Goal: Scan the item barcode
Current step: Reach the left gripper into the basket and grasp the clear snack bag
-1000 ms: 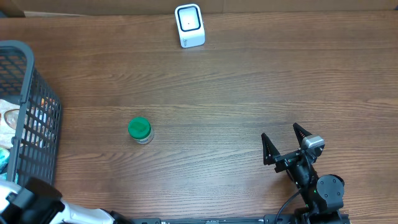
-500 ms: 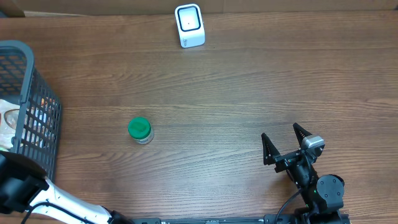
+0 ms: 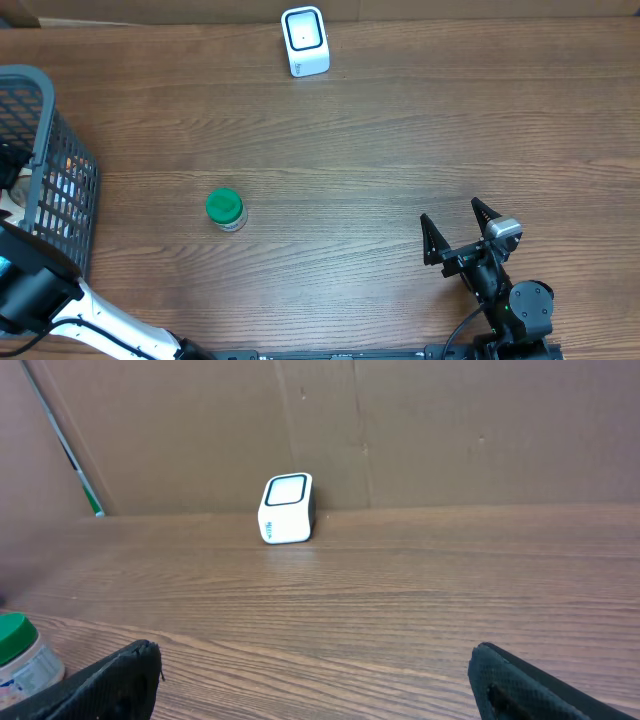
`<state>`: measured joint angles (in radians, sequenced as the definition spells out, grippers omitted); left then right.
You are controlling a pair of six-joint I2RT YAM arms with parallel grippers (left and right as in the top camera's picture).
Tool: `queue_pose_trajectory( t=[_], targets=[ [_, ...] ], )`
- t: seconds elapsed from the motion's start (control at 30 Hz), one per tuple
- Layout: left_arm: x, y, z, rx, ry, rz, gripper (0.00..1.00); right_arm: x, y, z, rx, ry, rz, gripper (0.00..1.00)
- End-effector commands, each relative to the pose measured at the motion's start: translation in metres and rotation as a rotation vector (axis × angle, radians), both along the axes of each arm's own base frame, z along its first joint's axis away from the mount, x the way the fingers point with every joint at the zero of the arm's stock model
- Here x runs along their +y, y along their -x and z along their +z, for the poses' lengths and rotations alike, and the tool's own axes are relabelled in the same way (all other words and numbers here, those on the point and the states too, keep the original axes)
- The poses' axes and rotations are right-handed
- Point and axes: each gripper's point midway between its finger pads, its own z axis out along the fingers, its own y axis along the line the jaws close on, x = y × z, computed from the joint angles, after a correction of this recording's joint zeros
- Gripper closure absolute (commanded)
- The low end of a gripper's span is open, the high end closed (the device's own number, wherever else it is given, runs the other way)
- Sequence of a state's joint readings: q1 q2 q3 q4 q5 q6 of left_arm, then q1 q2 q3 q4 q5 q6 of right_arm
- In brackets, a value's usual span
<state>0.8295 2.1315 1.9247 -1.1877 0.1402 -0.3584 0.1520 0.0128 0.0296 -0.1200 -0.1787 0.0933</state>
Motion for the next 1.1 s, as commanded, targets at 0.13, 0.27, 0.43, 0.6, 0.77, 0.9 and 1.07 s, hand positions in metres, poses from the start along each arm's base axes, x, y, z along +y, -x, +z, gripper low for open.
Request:
queue_pose_trajectory(
  t=[0.13, 0.27, 0.43, 0.6, 0.77, 0.9, 1.07],
  targets=[
    [-0.006, 0.015, -0.058, 0.151, -0.068, 0.068, 0.02, 0.002, 0.001, 0.004, -0.018, 0.001, 0.008, 0.0],
    [-0.008, 0.02, -0.076, 0.176, -0.086, 0.073, 0.0, 0.002, 0.001, 0.004, -0.018, 0.001, 0.008, 0.0],
    [-0.017, 0.029, -0.097, 0.194, -0.069, 0.07, 0.0, 0.002, 0.001, 0.004, -0.018, 0.001, 0.008, 0.0],
    [-0.022, 0.035, -0.105, 0.209, -0.056, 0.065, 0.33, 0.002, 0.001, 0.004, -0.018, 0.001, 0.008, 0.0],
    [-0.024, 0.036, -0.105, 0.212, -0.052, 0.038, 0.43, 0.002, 0.001, 0.004, -0.018, 0.001, 0.008, 0.0],
    [-0.025, 0.036, -0.105, 0.215, -0.048, 0.037, 0.53, 0.002, 0.001, 0.004, -0.018, 0.001, 0.008, 0.0],
    [-0.025, 0.035, -0.101, 0.213, -0.042, 0.037, 0.61, 0.002, 0.001, 0.004, -0.018, 0.001, 0.008, 0.0]
  ],
)
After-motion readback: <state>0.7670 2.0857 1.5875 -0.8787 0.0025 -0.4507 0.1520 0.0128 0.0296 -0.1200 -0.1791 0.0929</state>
